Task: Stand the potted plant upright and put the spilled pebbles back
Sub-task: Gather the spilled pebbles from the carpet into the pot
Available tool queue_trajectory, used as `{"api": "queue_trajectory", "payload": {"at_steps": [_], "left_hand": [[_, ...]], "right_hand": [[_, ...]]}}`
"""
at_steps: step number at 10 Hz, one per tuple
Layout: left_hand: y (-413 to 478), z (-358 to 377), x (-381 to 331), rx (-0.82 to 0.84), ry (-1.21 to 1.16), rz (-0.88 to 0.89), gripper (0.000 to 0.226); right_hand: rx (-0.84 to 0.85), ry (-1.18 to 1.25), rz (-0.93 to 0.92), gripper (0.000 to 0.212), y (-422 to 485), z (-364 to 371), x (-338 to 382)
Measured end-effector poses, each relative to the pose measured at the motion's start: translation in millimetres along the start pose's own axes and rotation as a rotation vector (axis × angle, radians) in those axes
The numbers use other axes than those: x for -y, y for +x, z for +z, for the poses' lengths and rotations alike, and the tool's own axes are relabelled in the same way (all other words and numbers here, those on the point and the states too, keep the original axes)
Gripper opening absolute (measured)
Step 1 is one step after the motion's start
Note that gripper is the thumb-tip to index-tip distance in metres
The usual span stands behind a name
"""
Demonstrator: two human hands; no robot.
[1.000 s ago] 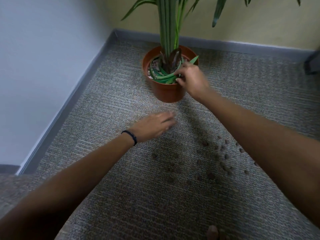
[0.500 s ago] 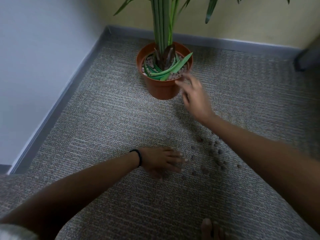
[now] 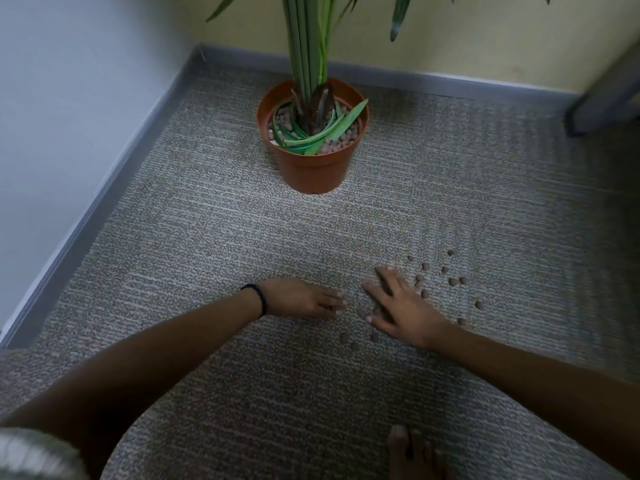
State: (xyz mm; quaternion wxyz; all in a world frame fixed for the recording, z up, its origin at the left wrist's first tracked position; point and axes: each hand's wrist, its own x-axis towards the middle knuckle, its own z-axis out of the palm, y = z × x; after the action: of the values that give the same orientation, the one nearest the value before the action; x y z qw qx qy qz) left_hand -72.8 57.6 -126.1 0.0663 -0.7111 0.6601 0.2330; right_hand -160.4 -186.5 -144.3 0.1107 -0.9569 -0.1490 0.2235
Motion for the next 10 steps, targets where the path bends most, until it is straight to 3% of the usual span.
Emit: {"api": "queue_trajectory", "payload": {"at_steps": [2,3,5,6,7,9,10], "left_hand": [[1,-8,0,-0.104,0.038,-0.009,0.043],[2,-3,2,-0.098,0.029,-0.018,0.04],[-2,-1,-2,-0.243,-0.05,-0.226,0.026],[-3,-7,2,-0.457,-0.249,-0.333,0.021],[-7,-28,13,-0.697,-0.378,-0.452,0.016],[-15,-90,52,-1.189,-0.517,-0.651,0.016],[-19,-110,68,-1.346,-0.557,-0.717,0.018]], "right_hand": [[-0.042,-0.084,-0.131,0.051,-4,2,9],[-0.009,0.041,-0.116,0.044,0,-11,13],[-0.055,0.097,-0.161,0.024,6,-18,13],[-0.044,0.086,-0.159,0.022,16,-26,14],[-0.139,0.142,-0.222,0.02,30,-47,23],[-0.585,0.368,-0.119,0.015,83,-133,50],[-0.747,0.487,-0.018,0.018,110,-171,57]]}}
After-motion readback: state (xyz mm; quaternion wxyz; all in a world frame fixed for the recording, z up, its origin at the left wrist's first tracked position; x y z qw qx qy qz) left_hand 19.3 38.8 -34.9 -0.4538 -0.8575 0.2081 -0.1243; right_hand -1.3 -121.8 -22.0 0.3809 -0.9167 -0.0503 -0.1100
